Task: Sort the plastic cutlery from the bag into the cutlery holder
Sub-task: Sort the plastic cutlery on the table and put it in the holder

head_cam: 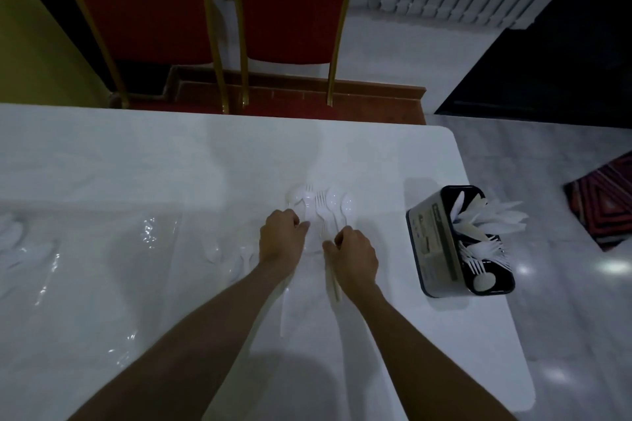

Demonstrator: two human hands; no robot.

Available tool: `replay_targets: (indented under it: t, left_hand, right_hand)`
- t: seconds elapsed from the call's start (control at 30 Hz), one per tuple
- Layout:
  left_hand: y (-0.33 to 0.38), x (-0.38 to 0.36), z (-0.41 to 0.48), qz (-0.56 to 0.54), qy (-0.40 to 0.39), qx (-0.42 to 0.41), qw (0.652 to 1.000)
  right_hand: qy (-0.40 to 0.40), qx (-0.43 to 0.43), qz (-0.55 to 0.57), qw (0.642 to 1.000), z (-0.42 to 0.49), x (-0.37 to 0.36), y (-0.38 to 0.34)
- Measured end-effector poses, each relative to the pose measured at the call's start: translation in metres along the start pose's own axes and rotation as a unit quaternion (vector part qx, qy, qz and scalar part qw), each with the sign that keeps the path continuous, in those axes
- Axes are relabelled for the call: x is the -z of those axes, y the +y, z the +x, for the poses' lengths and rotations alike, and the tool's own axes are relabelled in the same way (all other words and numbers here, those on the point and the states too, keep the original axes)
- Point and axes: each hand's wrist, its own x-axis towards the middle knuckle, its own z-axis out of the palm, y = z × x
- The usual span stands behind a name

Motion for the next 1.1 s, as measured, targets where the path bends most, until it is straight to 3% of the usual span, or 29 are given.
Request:
replay_targets:
  t: [0.17,0.37,0.6,0.77,0.93,1.1]
  left_hand:
    - [0.013,-0.009,0.005,0.059,-0.015,0.035,0.997]
    - [0.002,-0.007,0.002,0.003,-0.027,0.066,0.997]
    - [-0.007,0.014,-0.026,-0.120,0.025,0.035,0.992]
    - [-0.027,0.028,-0.041,-0.185,0.073,0.025,0.980]
    - [-0.051,0.046,-0.046,-0.183,0.117,0.047,0.975]
    - [-0.071,0.055,-0.047,-0.203,0.139,0.072,0.967]
  right_hand:
    - [-0.008,0.006,0.005,1.000,0.006,0.003,0.000]
    - [-0.016,0.024,0.022,0.999,0.009,0.012,0.004]
    - [0.028,0.063,0.101,0.992,0.010,0.030,-0.002]
    - [0.005,0.064,0.055,0.996,0.023,0.029,-0.025]
    - [-0.058,0.059,0.040,0.996,0.018,0.021,-0.022]
    - [-0.003,0.063,0.075,0.995,0.010,0.018,-0.020]
